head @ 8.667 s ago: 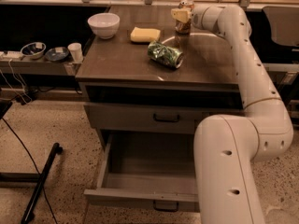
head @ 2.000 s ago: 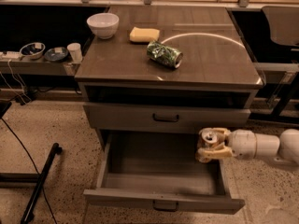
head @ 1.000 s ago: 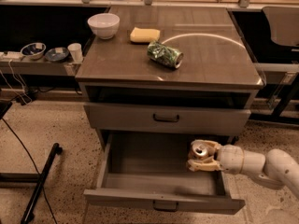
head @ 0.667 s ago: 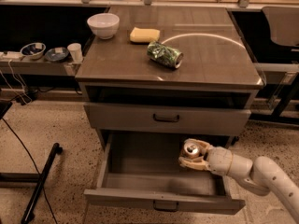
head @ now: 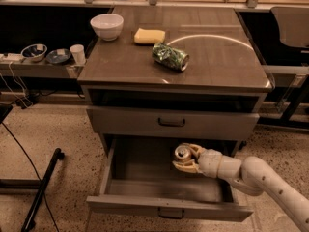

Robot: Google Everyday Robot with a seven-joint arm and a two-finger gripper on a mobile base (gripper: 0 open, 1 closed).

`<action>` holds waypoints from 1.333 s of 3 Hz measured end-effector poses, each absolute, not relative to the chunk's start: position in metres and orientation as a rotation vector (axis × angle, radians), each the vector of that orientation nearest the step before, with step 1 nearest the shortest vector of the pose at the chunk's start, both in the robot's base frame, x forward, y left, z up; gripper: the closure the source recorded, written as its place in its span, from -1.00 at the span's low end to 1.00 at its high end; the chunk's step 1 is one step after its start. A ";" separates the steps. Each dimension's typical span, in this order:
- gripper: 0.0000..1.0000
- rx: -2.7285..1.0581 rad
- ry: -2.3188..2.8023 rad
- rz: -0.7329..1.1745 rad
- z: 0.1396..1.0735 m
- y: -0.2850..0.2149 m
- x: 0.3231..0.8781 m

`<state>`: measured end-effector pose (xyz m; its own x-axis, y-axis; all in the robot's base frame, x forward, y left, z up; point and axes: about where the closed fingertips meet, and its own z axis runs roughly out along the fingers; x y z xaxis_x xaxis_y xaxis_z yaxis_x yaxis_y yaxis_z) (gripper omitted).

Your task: Place orange can into middle drawer

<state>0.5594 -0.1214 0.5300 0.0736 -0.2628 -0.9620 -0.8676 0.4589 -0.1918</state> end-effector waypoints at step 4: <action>1.00 -1.145 1.437 0.760 0.473 -0.124 0.567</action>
Offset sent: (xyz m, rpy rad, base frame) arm 0.0174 0.0225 -0.0424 0.1337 0.0850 0.1808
